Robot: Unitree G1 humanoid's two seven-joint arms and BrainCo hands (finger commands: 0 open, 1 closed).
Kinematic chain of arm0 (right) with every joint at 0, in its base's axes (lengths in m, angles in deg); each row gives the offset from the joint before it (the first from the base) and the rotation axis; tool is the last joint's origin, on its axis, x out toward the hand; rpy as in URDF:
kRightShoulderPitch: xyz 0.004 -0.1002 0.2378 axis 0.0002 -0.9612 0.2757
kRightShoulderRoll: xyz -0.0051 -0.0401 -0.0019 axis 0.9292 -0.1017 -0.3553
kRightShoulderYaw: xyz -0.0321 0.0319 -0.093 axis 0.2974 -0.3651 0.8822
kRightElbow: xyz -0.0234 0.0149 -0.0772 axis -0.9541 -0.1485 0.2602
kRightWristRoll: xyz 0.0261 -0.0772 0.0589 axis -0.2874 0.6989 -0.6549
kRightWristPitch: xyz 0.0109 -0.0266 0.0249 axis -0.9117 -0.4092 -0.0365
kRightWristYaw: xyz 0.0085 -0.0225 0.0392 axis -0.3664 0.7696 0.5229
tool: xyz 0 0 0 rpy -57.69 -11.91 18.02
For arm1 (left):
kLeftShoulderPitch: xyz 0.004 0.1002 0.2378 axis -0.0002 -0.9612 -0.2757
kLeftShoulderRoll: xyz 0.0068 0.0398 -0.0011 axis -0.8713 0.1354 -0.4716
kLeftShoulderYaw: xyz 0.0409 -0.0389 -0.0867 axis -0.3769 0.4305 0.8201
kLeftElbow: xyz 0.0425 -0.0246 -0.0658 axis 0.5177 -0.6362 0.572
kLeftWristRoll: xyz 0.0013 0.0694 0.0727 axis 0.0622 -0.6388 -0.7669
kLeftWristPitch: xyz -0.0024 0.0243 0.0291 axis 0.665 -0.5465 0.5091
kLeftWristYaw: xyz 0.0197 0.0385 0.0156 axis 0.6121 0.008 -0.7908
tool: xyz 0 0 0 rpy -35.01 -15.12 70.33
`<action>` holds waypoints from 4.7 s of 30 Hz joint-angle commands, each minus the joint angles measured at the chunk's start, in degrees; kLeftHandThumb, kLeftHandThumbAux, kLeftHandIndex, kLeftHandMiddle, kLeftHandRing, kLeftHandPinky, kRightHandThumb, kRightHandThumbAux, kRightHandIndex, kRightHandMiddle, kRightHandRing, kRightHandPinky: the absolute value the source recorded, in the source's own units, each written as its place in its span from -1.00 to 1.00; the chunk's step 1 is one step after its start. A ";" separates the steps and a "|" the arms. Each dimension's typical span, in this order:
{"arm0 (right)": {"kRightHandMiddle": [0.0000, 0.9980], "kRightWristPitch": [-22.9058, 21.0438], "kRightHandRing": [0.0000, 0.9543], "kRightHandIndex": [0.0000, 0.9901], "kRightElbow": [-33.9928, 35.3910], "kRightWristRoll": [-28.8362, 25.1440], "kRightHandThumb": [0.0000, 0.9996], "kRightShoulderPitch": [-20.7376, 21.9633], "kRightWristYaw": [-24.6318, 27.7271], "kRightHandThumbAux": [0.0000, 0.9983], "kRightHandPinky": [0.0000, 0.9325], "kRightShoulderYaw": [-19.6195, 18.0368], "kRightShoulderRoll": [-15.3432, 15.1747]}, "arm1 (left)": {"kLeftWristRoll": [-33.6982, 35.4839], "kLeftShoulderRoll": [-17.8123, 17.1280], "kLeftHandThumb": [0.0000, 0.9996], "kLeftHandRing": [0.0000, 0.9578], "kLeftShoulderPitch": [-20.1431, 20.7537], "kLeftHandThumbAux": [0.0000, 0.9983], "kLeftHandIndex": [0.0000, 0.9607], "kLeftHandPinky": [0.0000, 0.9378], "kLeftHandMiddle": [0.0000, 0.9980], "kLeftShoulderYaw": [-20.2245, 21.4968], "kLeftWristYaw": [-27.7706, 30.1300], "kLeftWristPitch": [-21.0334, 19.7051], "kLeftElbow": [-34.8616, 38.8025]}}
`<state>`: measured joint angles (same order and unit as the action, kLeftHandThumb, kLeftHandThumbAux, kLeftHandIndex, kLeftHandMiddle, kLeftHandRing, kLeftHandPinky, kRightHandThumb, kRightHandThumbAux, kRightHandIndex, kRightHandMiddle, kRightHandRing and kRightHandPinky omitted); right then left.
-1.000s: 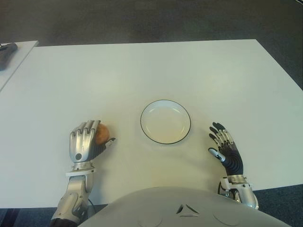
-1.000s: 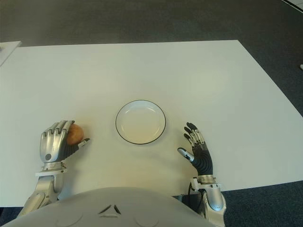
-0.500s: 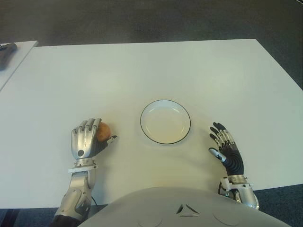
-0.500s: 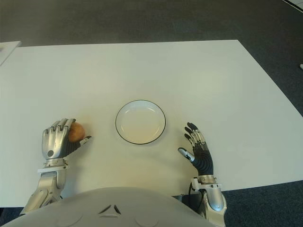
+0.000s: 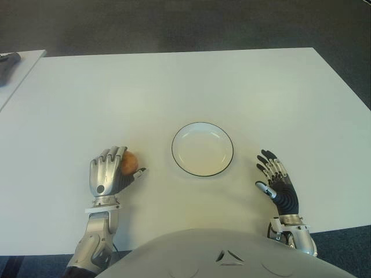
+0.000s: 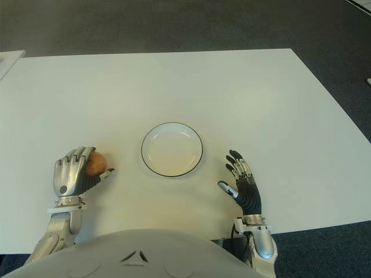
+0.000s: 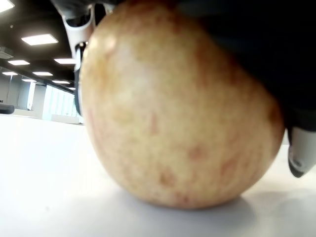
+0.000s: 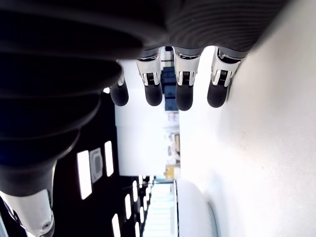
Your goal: Put the apples into the plate.
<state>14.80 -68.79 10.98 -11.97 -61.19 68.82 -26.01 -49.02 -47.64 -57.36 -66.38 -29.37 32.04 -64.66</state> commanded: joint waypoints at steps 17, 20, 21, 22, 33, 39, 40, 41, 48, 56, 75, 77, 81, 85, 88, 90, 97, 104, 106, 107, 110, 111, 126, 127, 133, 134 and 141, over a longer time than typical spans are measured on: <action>-0.80 -3.10 -0.79 -0.84 -1.59 -0.87 -0.59 -0.50 -0.12 0.33 -0.71 -0.08 0.43 | -0.35 0.71 0.71 0.80 -1.56 0.33 -0.15 0.83 0.08 2.15 11.11 1.04 19.72; -0.80 -2.52 -0.79 -0.84 -1.93 -1.06 -0.59 -0.37 0.16 0.33 -0.71 -0.05 0.52 | -0.31 1.01 0.71 0.81 -1.33 0.33 -0.15 0.83 0.08 2.48 11.66 1.35 20.49; -0.80 -2.57 -0.79 -0.84 -1.92 -1.15 -0.59 -0.37 0.22 0.33 -0.72 -0.03 0.53 | -0.57 1.30 0.71 0.81 -1.11 0.33 -0.15 0.82 0.08 2.36 12.38 1.21 21.31; -0.80 -2.61 -0.79 -0.84 -1.92 -1.21 -0.58 -0.37 0.26 0.33 -0.71 -0.02 0.52 | -0.79 1.54 0.71 0.81 -0.97 0.33 -0.15 0.81 0.08 2.29 12.95 1.14 21.91; -0.80 -2.45 -0.79 -0.84 -2.01 -0.88 -0.57 -0.22 -0.02 0.33 -0.72 0.38 0.86 | -3.35 3.90 0.71 0.79 2.73 0.33 -0.16 0.80 0.08 0.57 16.54 2.11 24.16; -0.80 -2.23 -0.79 -0.84 -2.36 -0.99 -0.58 -0.08 0.10 0.33 -0.71 0.46 0.96 | -6.32 6.73 0.71 0.79 6.55 0.33 -0.16 0.80 0.08 -2.60 18.45 1.79 24.33; -0.80 -2.25 -0.79 -0.84 -2.39 -0.94 -0.58 -0.07 0.05 0.33 -0.71 0.51 1.01 | -6.57 7.01 0.71 0.80 7.01 0.33 -0.16 0.80 0.08 -2.92 18.64 1.93 24.24; -0.80 -2.30 -0.79 -0.84 -2.40 -0.86 -0.58 -0.07 -0.02 0.33 -0.71 0.56 1.07 | -6.82 7.33 0.71 0.80 7.45 0.33 -0.16 0.80 0.08 -3.29 18.97 2.01 24.20; -0.80 -2.55 -0.79 -0.84 -2.20 -0.26 -0.57 -0.38 -0.50 0.32 -0.72 0.88 1.37 | -8.00 10.00 0.71 0.80 9.09 0.33 -0.16 0.80 0.08 -6.70 23.07 2.05 24.89; -0.80 -2.26 -0.79 -0.85 -1.58 0.06 -0.58 -1.04 -0.76 0.32 -0.70 1.21 1.74 | -7.73 10.78 0.71 0.79 16.94 0.33 -0.16 0.78 0.08 -9.76 23.24 3.96 14.09; -0.81 -1.75 -0.79 -0.86 -0.74 1.60 -0.61 -2.53 -1.73 0.32 -0.69 1.74 2.20 | -6.40 9.90 0.71 0.77 20.49 0.33 -0.15 0.77 0.08 -13.57 24.82 5.43 8.78; -0.81 -1.81 -0.79 -0.86 -0.55 2.17 -0.63 -2.67 -2.10 0.31 -0.69 1.81 2.18 | -6.82 9.81 0.71 0.77 21.11 0.33 -0.15 0.77 0.07 -13.90 24.73 5.53 8.00; -0.81 -2.37 -0.79 -0.86 -0.12 2.86 -0.65 -2.97 -2.81 0.29 -0.68 2.02 2.18 | -6.95 10.01 0.71 0.77 21.69 0.33 -0.15 0.77 0.07 -14.49 25.42 5.18 7.20; -0.82 -3.51 -0.79 -0.87 0.56 3.46 -0.67 -3.40 -3.68 0.28 -0.69 2.27 2.26 | -6.98 10.34 0.71 0.76 22.27 0.33 -0.15 0.78 0.07 -15.34 27.91 4.35 6.93; -0.82 -3.27 -0.79 -0.87 0.64 3.65 -0.67 -3.53 -3.88 0.28 -0.68 2.49 2.22 | -6.58 10.24 0.71 0.76 22.92 0.33 -0.15 0.77 0.07 -15.95 29.21 4.30 6.42; -0.81 -3.01 -0.78 -0.87 0.60 3.74 -0.68 -3.58 -3.94 0.28 -0.67 2.63 2.18 | -6.24 10.12 0.71 0.75 23.57 0.33 -0.16 0.75 0.07 -16.42 29.81 4.57 5.63; -0.81 -3.80 -0.77 -0.87 0.99 3.57 -0.67 -3.82 -4.23 0.28 -0.67 2.83 2.15 | -6.02 10.56 0.71 0.73 25.00 0.33 -0.16 0.73 0.06 -17.70 30.32 4.50 2.78; -0.80 -4.80 -0.75 -0.88 1.50 3.35 -0.64 -4.07 -4.52 0.27 -0.63 3.00 2.27 | -6.26 10.87 0.71 0.71 25.84 0.33 -0.16 0.70 0.06 -18.69 29.63 3.94 0.67; -0.80 -4.85 -0.75 -0.88 1.49 3.28 -0.64 -4.07 -4.50 0.27 -0.64 3.04 2.32 | -6.46 10.92 0.71 0.70 26.00 0.33 -0.16 0.70 0.06 -18.91 29.98 3.68 0.43; -0.80 -4.86 -0.76 -0.88 1.46 3.23 -0.64 -4.06 -4.49 0.28 -0.65 3.07 2.36 | -6.58 10.95 0.71 0.70 26.07 0.33 -0.16 0.70 0.06 -19.02 30.15 3.53 0.34; -0.80 -4.78 -0.76 -0.88 1.13 2.99 -0.64 -3.87 -4.37 0.28 -0.67 3.04 2.37 | -6.79 11.01 0.71 0.70 26.18 0.33 -0.16 0.69 0.06 -19.39 30.34 3.04 0.34; -0.80 -4.75 -0.76 -0.87 1.09 2.92 -0.64 -3.85 -4.33 0.28 -0.67 3.04 2.37 | -6.77 10.99 0.71 0.69 26.22 0.33 -0.16 0.70 0.06 -19.50 30.48 2.89 0.40; -0.81 -6.83 -0.77 -0.90 1.90 2.92 -0.58 -4.02 -5.57 0.30 -0.69 3.44 2.98 | -1.30 9.20 -0.30 -0.27 25.97 -0.10 -0.58 -0.26 -0.34 -19.14 37.13 3.58 3.35; -0.81 -6.97 -0.77 -0.90 1.96 2.89 -0.58 -4.00 -5.63 0.30 -0.68 3.47 2.99 | -1.23 9.12 -0.34 -0.30 26.00 -0.10 -0.60 -0.29 -0.37 -19.17 37.32 3.52 3.40; -0.81 -7.10 -0.76 -0.91 2.22 2.94 -0.54 -4.01 -5.88 0.28 -0.67 3.58 3.27 | -1.04 8.35 -0.56 -0.57 25.87 -0.17 -0.75 -0.50 -0.62 -19.26 37.32 3.91 3.94; -0.81 -7.05 -0.76 -0.91 2.22 3.10 -0.54 -3.99 -5.98 0.28 -0.67 3.59 3.28 | -1.01 8.23 -0.59 -0.60 25.88 -0.18 -0.77 -0.52 -0.65 -19.28 37.25 4.03 3.96; -0.83 -6.74 -0.78 -0.92 2.04 3.13 -0.57 -4.01 -5.85 0.29 -0.71 3.71 3.11 | -0.70 7.82 -0.67 -0.77 25.63 -0.21 -0.85 -0.60 -0.82 -19.10 35.83 5.06 3.77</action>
<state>11.06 -64.76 13.73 -14.30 -66.93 71.94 -23.25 -50.10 -39.27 -31.47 -85.82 7.18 36.70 -61.05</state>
